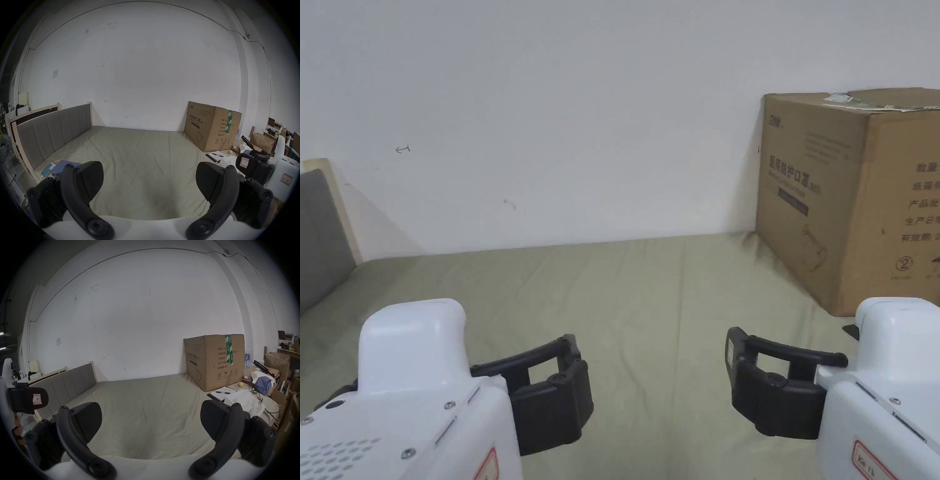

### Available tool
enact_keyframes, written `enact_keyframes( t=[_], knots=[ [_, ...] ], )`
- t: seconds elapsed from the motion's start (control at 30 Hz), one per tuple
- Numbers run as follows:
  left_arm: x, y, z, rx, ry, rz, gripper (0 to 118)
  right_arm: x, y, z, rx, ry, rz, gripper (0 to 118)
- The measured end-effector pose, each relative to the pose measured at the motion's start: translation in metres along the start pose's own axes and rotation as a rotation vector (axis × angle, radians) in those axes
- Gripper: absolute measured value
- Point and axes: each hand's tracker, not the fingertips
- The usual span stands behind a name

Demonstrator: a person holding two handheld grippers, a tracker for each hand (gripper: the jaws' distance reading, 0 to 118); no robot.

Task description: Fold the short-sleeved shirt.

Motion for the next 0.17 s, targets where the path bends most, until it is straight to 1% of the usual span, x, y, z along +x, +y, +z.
enact_keyframes(
  t=[0.1,0.17],
  knots=[
    [-0.0010,0.0001,-0.0017,0.019,0.008,0.046,113,-0.0010,-0.0009,-0.0009,-0.002,0.002,-0.002,118],
    [-0.0034,0.0027,-0.0036,-0.014,-0.025,0.052,113,-0.0013,-0.0007,-0.0019,-0.004,0.009,-0.003,118]
  ],
)
